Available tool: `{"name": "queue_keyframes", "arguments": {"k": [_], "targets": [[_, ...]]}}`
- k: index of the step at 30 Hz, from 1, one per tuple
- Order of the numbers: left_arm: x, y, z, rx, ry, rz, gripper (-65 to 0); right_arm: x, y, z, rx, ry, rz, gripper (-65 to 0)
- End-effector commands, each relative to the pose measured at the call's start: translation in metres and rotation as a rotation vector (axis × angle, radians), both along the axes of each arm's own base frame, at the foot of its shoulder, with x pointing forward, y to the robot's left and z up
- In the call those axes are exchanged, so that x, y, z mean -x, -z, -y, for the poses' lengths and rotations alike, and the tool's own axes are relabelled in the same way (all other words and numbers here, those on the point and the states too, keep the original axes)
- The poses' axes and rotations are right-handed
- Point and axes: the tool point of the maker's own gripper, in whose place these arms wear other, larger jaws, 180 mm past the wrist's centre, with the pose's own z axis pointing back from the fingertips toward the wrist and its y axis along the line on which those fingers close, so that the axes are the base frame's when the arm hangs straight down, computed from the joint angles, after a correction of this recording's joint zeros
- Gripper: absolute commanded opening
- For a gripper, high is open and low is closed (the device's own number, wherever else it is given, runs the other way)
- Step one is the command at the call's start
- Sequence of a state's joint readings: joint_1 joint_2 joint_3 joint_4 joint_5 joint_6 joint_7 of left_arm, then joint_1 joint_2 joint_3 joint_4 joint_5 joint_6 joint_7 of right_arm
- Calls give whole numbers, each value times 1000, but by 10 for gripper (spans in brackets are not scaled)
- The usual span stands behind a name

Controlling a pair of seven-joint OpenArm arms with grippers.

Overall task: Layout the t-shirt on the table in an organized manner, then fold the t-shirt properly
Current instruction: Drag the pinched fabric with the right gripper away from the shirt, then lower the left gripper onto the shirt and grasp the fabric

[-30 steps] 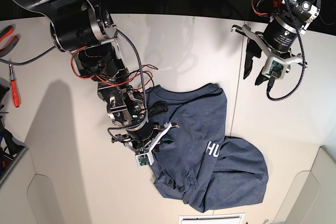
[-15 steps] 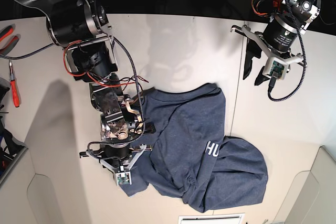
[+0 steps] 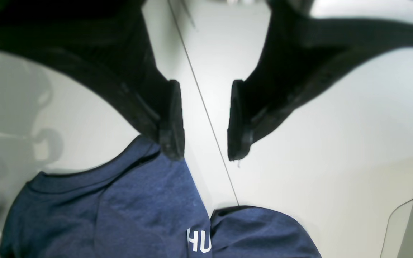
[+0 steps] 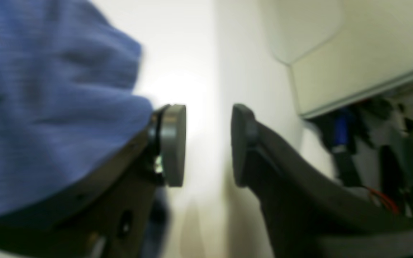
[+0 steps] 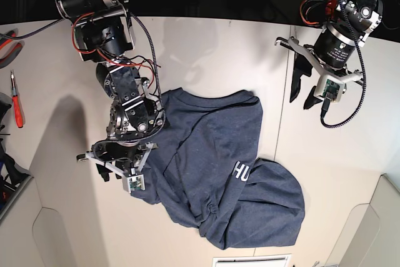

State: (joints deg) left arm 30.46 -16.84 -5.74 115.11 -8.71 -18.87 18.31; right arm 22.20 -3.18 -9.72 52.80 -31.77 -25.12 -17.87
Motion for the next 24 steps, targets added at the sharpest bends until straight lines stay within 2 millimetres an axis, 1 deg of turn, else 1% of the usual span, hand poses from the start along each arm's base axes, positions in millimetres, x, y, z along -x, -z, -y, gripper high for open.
{"name": "queue_keyframes", "arguments": {"k": [1,3,4,5,6,7,8,10,12,13,14,15,17,19,21,24], "targets": [[-4,-10,0,7,1,34,-411,-16,-32,6,19,22,97,-442],[-3,-9,0,5,0,28,-411,-15,-36,11,9,52,83,-462],[-3,-9,0,5,0,28,-411,-15,-38,10,-5,56,72,-489],[-5,-10,0,5,0,31,-411,-16,-38,6,-32,43,53,-526],[-7,-11,0,4,0,36,-411,-17,-38,-3,-77,17,34,-562],[-10,-13,-1,4,-1,42,-411,-17,-37,-16,-133,-25,13,-595],[-14,-15,-1,8,-3,49,-411,-16,-38,-32,-185,-85,-9,-621],[-26,-21,-1,27,-11,63,-411,-6,-33,-76,-289,-257,-84,-645],[-41,-24,-3,61,-23,78,-411,16,-26,-123,-385,-452,-187,-644],[-48,-25,-4,77,-30,78,-411,29,-21,-141,-422,-521,-234,-644],[-55,-24,-4,97,-29,77,-411,41,-14,-152,-445,-554,-276,-644],[-61,-24,-3,113,-21,76,-411,51,-6,-157,-453,-563,-310,-644],[-73,-21,-2,153,-12,68,-411,68,10,-159,-453,-561,-354,-644],[-85,-21,0,203,2,65,-411,79,23,-150,-426,-525,-373,-643],[-97,-25,3,254,12,71,-411,83,31,-134,-379,-460,-357,-643],[-110,-30,12,321,51,61,-411,82,33,-102,-304,-334,-286,-641]]}}
